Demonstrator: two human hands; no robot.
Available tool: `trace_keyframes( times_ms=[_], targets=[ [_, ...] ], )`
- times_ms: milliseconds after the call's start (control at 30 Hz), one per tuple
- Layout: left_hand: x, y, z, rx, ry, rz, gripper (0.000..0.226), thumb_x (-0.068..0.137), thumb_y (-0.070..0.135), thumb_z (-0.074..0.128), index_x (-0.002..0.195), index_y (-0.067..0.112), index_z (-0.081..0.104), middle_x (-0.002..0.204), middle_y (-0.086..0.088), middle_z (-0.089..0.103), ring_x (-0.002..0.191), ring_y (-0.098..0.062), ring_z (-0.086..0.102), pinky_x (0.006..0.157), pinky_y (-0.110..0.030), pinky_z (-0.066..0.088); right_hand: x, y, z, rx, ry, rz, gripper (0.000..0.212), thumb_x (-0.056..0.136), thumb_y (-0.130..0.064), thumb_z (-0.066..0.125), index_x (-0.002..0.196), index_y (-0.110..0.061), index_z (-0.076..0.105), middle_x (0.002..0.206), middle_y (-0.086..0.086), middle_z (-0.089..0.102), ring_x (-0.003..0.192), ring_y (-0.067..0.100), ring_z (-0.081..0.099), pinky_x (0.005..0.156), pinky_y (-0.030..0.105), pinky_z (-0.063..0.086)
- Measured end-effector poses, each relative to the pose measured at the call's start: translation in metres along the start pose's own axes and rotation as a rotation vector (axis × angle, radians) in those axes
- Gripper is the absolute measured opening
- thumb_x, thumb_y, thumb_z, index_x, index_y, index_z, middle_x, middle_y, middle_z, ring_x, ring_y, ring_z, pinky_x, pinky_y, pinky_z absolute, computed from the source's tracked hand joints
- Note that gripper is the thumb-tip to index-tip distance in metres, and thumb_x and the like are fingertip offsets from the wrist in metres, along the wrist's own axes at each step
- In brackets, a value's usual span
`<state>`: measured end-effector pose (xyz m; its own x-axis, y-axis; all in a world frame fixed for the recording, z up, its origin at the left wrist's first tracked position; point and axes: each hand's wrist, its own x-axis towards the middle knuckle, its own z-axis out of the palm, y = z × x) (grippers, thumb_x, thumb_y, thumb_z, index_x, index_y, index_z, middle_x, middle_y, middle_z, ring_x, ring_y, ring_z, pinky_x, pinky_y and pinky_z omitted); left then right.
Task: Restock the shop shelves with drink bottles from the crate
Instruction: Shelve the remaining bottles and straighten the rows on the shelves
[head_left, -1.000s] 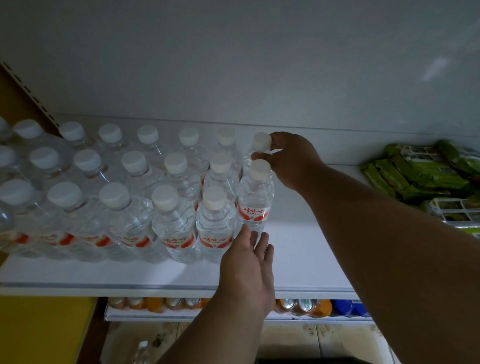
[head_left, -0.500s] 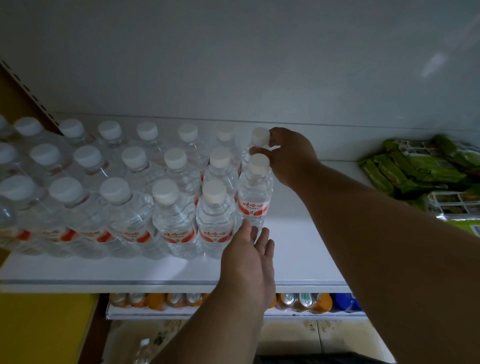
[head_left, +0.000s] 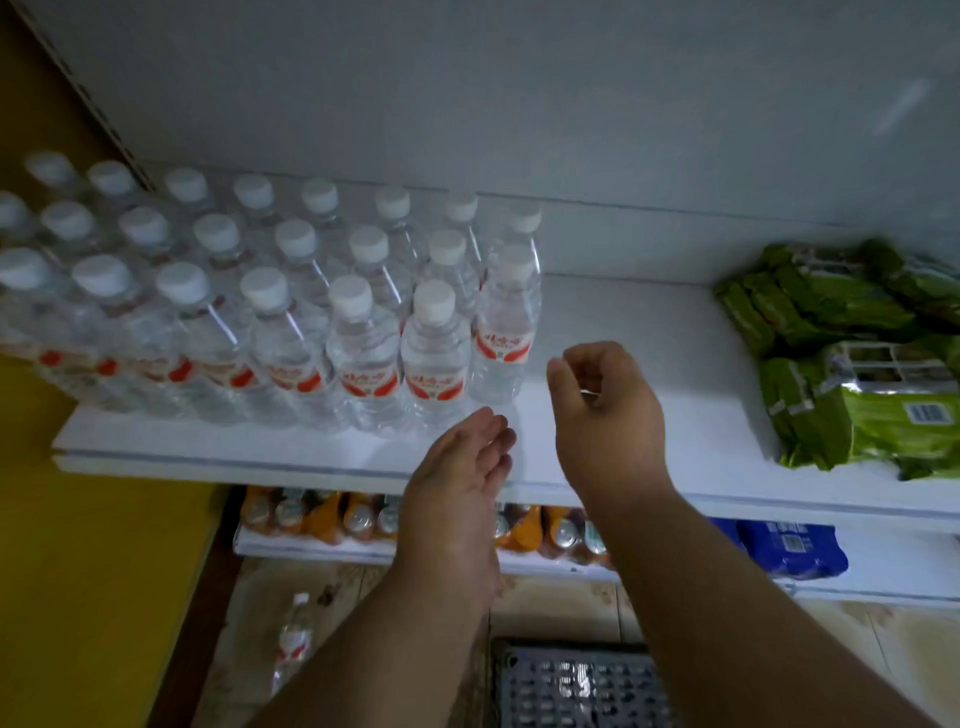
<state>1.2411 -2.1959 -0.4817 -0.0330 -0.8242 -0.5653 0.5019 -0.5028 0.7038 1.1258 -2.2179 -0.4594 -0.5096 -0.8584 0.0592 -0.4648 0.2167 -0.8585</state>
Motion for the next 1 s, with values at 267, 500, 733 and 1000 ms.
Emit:
trace_keyframes(
  times_ms=[267, 500, 733, 1000],
  targets=[
    [-0.080, -0.050, -0.103, 0.013, 0.198, 0.163, 0.026, 0.099, 0.010, 0.054, 0.113, 0.000, 0.072, 0.109, -0.019, 0.076, 0.106, -0.028, 0.072, 0.087, -0.034, 0.055, -0.173, 0.032, 0.029, 0.169, -0.346, 0.084, 0.003, 0.095, -0.022, 0.064, 0.096, -0.019, 0.065, 0.092, -0.001, 0.068, 0.087, 0.016, 0.065, 0.080, 0.042, 0.054],
    [-0.099, -0.091, -0.215, 0.065, 0.393, 0.130, 0.024, 0.104, 0.011, 0.047, 0.109, 0.013, 0.070, 0.112, -0.011, 0.076, 0.105, -0.018, 0.073, 0.091, -0.030, 0.054, -0.246, 0.073, 0.088, 0.076, -0.527, 0.099, 0.003, 0.093, -0.022, 0.065, 0.093, -0.021, 0.062, 0.088, -0.003, 0.065, 0.083, 0.014, 0.062, 0.078, 0.043, 0.054],
    [-0.031, -0.134, -0.345, 0.282, 0.432, 0.109, 0.024, 0.105, 0.006, 0.046, 0.117, 0.001, 0.067, 0.113, -0.011, 0.072, 0.106, -0.020, 0.070, 0.093, -0.027, 0.057, -0.292, 0.136, 0.216, 0.069, -0.571, 0.195, 0.008, 0.090, -0.026, 0.067, 0.087, -0.027, 0.059, 0.081, -0.006, 0.065, 0.075, 0.010, 0.063, 0.071, 0.041, 0.058],
    [0.057, -0.206, -0.460, 0.328, 0.560, 0.041, 0.025, 0.103, 0.005, 0.051, 0.121, 0.004, 0.068, 0.106, -0.003, 0.075, 0.101, -0.015, 0.073, 0.089, -0.029, 0.060, -0.336, 0.250, 0.358, 0.003, -0.751, 0.361, 0.018, 0.091, -0.022, 0.063, 0.080, -0.034, 0.055, 0.081, -0.011, 0.064, 0.074, 0.003, 0.060, 0.056, 0.011, 0.046]
  ],
)
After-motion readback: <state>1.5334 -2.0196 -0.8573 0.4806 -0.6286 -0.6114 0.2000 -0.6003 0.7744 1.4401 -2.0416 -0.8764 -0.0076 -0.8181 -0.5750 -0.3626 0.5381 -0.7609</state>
